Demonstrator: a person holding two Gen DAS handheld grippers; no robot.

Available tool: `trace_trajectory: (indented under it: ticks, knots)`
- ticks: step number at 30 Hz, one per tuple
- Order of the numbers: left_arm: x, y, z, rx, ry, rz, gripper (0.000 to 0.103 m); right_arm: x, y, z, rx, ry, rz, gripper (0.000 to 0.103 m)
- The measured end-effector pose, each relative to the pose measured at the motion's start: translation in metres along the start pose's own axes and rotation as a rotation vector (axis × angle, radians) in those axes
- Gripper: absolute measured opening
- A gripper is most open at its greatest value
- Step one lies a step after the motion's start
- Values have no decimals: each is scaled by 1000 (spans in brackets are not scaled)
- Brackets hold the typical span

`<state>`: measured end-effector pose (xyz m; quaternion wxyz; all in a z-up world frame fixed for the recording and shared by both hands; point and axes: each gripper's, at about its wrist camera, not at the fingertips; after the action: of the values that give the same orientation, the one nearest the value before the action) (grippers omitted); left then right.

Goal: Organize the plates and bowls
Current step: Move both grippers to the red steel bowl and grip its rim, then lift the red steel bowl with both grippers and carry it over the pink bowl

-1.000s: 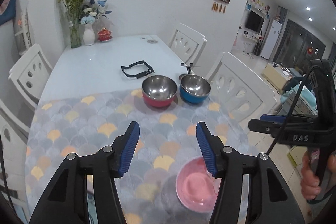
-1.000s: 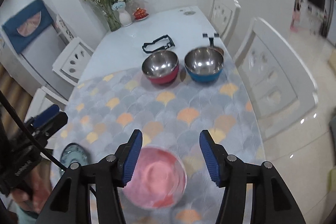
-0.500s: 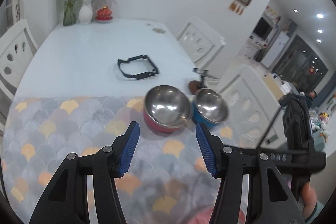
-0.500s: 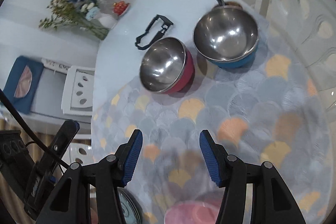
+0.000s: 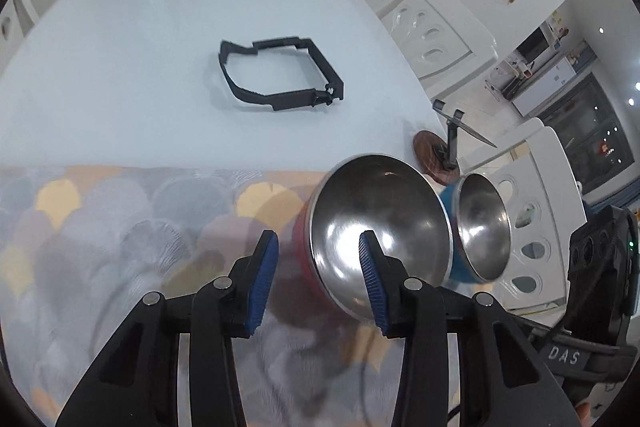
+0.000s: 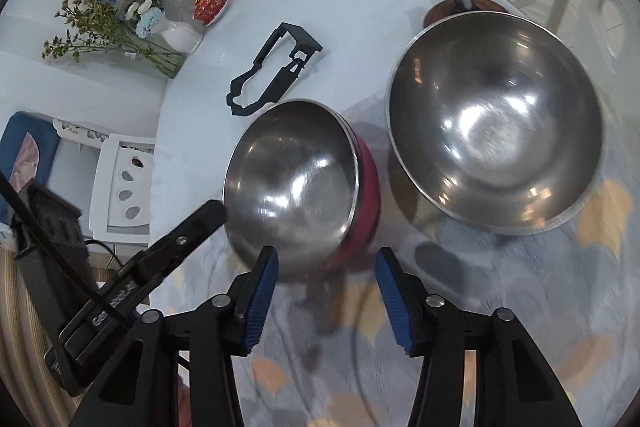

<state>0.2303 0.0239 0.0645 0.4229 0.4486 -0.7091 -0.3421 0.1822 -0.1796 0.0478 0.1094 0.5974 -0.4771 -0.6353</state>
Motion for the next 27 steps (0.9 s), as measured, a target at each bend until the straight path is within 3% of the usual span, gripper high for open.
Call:
trace_trajectory:
  ticks: [4,8,12,20,27]
  knots:
    - [-1,-18,-8,-19,-3,8,35,4,-15,-8,-21,-18,-4,46]
    - [-1,-30,-11,-37,-5,22,25,8,-24,-10,-25,-16,22,45]
    - [0,-42,-11,-55,-15,32,18,13,-31,-12,-36,-16,44,37]
    - [0,-42,-10,-40,-14,34,18,8,-32,-10,-30,40,67,34]
    - [-1,-16,-7,4,-4,35,18,-9,-20,-5,-25,86,66,34]
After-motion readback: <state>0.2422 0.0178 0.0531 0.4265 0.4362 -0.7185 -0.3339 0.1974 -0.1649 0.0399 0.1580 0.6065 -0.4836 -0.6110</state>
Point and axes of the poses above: each gripper's, at about its wrist camera, not at the fingertips, and y roughly against the way its jaws point, x to its right, z to its underside, and after that the axes turned 7 degrees about -z, right-handed
